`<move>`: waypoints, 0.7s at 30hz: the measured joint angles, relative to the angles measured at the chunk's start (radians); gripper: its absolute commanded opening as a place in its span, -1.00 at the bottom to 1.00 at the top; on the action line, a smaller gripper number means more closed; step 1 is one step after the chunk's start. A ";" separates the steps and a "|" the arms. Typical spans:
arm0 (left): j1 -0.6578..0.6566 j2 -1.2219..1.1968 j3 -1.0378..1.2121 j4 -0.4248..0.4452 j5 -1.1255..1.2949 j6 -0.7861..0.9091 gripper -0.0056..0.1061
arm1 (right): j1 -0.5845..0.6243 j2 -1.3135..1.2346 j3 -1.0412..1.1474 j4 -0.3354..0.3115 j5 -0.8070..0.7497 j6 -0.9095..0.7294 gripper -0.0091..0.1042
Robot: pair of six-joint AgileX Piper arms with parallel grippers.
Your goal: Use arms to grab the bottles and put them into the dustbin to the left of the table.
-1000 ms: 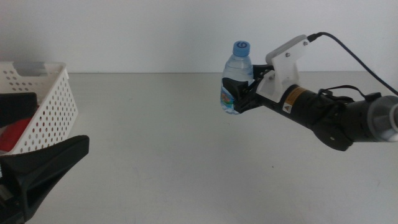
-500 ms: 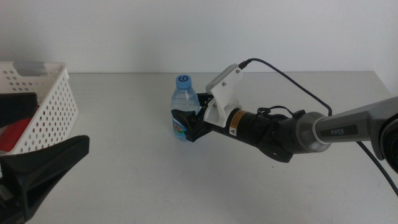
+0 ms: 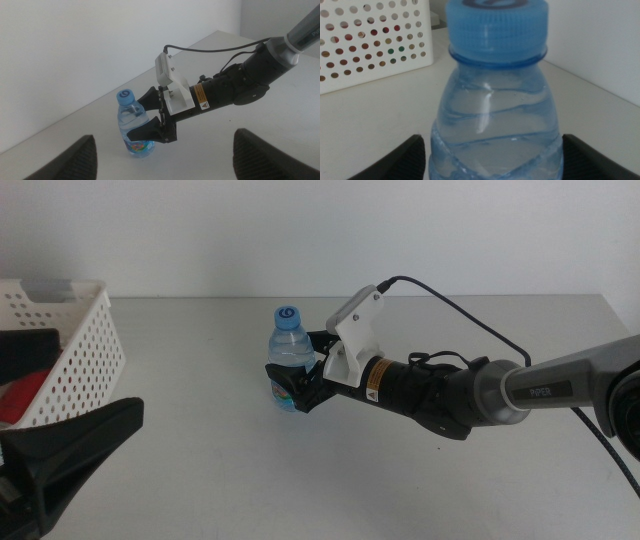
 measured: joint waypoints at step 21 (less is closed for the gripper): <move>0.000 0.000 0.000 0.001 0.000 0.000 0.75 | -0.146 -0.516 0.550 -0.095 0.012 0.067 0.46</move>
